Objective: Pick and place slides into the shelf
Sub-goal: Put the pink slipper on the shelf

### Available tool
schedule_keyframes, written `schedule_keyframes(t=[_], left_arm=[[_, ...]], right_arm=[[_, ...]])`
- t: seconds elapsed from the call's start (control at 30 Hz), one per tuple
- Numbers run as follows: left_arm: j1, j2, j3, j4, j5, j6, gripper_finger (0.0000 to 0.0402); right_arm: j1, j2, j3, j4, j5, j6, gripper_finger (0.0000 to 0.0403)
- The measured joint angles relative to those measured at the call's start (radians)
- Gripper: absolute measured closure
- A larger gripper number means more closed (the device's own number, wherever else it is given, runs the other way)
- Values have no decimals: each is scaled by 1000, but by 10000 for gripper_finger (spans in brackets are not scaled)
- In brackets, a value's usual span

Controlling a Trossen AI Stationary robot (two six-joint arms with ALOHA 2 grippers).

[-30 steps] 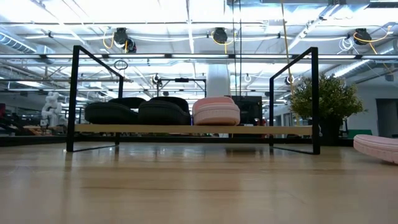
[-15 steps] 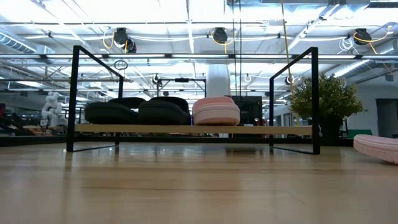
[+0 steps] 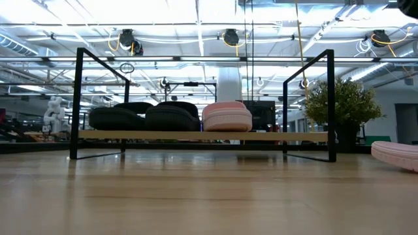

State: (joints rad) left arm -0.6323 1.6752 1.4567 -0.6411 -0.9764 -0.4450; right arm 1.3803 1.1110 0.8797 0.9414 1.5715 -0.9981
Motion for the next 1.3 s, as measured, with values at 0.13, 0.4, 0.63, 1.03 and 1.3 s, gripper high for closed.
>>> schedule_keyframes(t=[0.13, 0.4, 0.63, 1.03, 1.3], left_arm=[[0, 0, 0, 0, 0, 27, 289], [5, 0, 0, -11, 0, 29, 289], [23, 0, 0, -13, 0, 37, 289], [54, 0, 0, -13, 9, 18, 289], [57, 0, 0, -14, 11, 19, 289]], right_arm=[[-34, -56, -26, 2, -1, -14, 238], [-78, -75, -207, 0, -1, 133, 238], [-74, -75, -437, 27, -1, 468, 238], [-43, -43, -539, 23, -1, 1013, 238], [-45, 30, -539, -94, -29, 1602, 238]])
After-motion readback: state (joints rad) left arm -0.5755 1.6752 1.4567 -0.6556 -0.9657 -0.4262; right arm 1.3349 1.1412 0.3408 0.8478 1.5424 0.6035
